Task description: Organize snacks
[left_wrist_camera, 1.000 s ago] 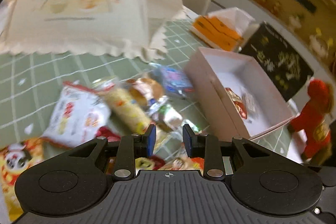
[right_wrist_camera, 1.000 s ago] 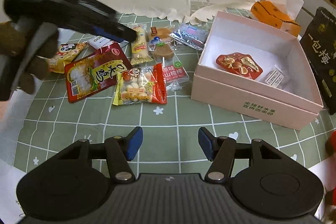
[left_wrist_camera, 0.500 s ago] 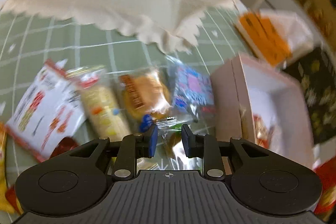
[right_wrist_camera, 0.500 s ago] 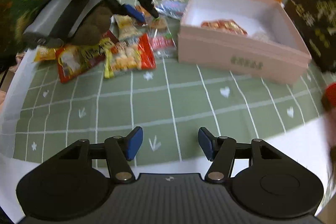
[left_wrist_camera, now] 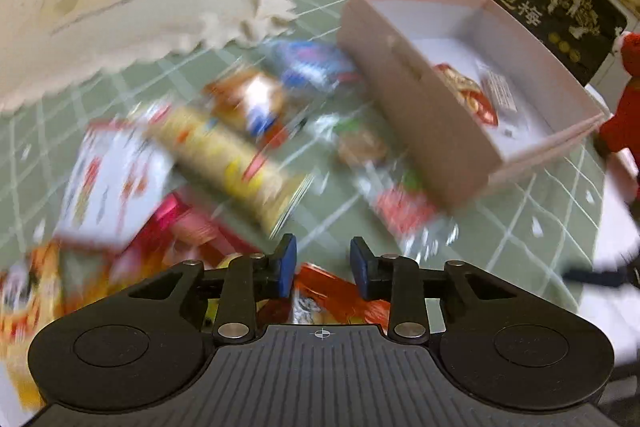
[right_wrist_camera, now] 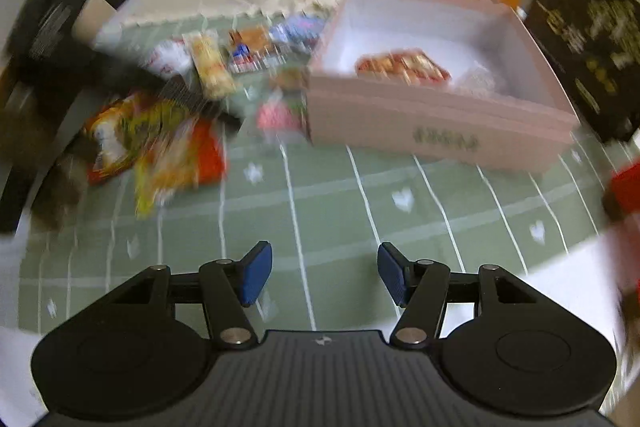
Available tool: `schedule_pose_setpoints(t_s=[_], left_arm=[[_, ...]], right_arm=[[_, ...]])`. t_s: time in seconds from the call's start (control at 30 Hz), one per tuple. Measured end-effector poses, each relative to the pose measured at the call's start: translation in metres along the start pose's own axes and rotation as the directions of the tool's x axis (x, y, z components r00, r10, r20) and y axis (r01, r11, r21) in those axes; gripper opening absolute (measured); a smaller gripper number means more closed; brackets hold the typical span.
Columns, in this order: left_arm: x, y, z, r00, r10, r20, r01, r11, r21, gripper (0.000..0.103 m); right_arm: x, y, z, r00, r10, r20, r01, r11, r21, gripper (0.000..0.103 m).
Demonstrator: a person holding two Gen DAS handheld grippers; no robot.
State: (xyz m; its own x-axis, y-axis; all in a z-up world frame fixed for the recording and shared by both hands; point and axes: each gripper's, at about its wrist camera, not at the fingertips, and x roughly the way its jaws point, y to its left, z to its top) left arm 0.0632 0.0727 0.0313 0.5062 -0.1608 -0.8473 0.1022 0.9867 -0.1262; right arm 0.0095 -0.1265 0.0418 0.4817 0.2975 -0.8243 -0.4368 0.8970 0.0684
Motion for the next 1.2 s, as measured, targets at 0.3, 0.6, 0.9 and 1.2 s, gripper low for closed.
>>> schedule_pose_setpoints(t_s=[0.3, 0.6, 0.9, 1.2], left_arm=[[-0.054, 0.048, -0.052, 0.996, -0.063, 0.056, 0.075, 0.961, -0.265, 0.032], [-0.075, 0.040, -0.076, 0.995, -0.082, 0.065, 0.097, 0.957, -0.272, 0.032], [-0.058, 0.026, -0.075, 0.993, -0.113, 0.047, 0.122, 0.946, -0.300, 0.032], [-0.076, -0.036, -0.059, 0.991, 0.104, 0.087, -0.103, 0.995, -0.015, 0.032]], right_arm=[[0.059, 0.021, 0.055, 0.997, 0.073, 0.037, -0.076, 0.992, 0.097, 0.061], [0.059, 0.050, 0.048, 0.999, 0.016, 0.037, -0.014, 0.999, -0.052, 0.044], [-0.007, 0.020, -0.040, 1.000, -0.003, -0.004, 0.003, 0.994, -0.111, 0.046], [-0.016, -0.002, -0.057, 0.999, -0.035, 0.012, 0.036, 0.999, -0.039, 0.065]])
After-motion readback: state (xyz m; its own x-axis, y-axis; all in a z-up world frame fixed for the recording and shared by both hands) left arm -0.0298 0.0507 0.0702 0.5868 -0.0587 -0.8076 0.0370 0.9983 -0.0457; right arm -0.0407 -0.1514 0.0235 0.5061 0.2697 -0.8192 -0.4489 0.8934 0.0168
